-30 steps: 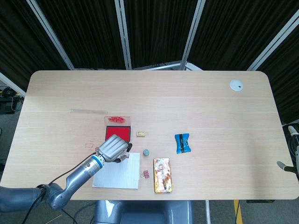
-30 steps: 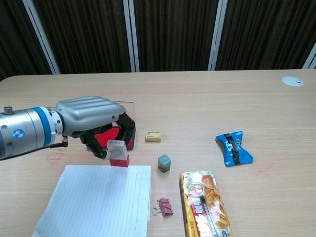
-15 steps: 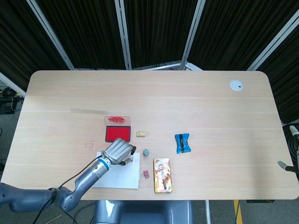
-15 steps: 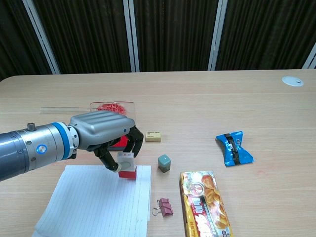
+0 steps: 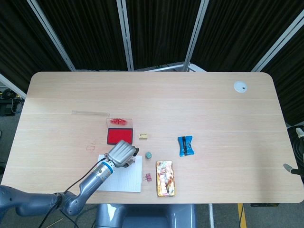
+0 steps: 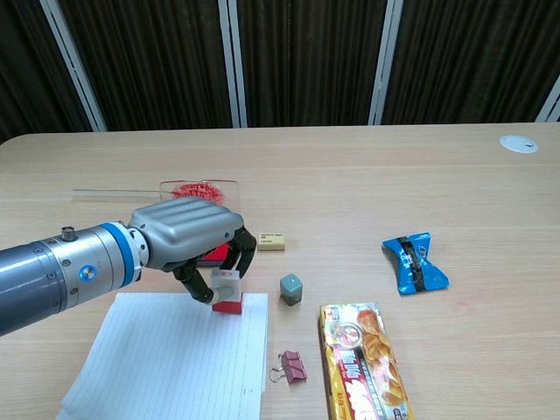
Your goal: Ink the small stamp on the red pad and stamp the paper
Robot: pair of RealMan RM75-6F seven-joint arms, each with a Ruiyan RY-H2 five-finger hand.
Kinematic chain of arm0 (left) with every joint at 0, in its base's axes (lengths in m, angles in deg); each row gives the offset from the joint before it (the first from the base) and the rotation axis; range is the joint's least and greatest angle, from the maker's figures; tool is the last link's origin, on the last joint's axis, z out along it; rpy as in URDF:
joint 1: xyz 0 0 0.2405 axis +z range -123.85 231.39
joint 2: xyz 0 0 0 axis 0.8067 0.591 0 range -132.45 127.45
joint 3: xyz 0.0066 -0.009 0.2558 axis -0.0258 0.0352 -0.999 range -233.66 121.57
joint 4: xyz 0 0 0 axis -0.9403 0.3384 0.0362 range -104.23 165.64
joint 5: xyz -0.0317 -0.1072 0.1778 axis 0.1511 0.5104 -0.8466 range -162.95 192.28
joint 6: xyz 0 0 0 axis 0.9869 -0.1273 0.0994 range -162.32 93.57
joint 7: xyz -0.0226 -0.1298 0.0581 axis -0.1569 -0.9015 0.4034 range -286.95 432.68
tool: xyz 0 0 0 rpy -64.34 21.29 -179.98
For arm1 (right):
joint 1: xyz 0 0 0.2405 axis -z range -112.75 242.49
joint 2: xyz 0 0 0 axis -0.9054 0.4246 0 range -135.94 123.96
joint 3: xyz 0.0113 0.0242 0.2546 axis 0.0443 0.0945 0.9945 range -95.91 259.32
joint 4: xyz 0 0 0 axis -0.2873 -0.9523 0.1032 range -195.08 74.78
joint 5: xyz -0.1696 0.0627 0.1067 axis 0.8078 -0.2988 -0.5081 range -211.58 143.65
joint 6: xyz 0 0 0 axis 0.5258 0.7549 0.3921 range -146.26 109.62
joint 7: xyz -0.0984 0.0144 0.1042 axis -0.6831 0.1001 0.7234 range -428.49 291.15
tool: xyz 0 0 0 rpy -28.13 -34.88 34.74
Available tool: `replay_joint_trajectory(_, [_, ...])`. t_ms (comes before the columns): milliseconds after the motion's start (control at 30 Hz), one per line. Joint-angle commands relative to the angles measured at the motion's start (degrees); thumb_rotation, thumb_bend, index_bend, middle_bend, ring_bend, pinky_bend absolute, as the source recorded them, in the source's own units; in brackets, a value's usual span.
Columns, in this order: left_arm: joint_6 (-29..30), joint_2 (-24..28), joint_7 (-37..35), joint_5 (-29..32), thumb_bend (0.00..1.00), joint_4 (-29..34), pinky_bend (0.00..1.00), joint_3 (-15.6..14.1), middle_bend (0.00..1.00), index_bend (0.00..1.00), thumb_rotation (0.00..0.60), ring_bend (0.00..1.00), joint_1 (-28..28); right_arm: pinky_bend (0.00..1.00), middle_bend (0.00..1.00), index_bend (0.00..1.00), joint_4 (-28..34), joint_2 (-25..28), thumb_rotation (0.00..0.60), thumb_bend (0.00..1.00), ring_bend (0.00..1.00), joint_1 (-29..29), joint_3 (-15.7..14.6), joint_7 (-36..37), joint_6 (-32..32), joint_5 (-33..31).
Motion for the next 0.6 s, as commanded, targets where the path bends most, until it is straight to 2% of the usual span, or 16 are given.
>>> replay_joint_trajectory(33, [-0.1, -0.2, -0.1, 0.2, 0.43, 0.0, 0.92, 0.1, 0.56, 0.57, 0.600, 0.86, 0.1, 0.00, 0.00, 0.00, 0.1, 0.0, 0.600, 0.00, 0.00, 0.0, 0.0, 0.0, 0.1, 0.1])
replay_joint_trajectory(600, [-0.7, -1.7, -0.6, -0.1, 0.43, -2.1, 0.92, -0.9, 0.56, 0.58, 0.600, 0.86, 0.6, 0.00, 0.00, 0.00, 0.0, 0.2, 0.600, 0.00, 0.00, 0.1, 0.0, 0.4, 0.1, 0.1])
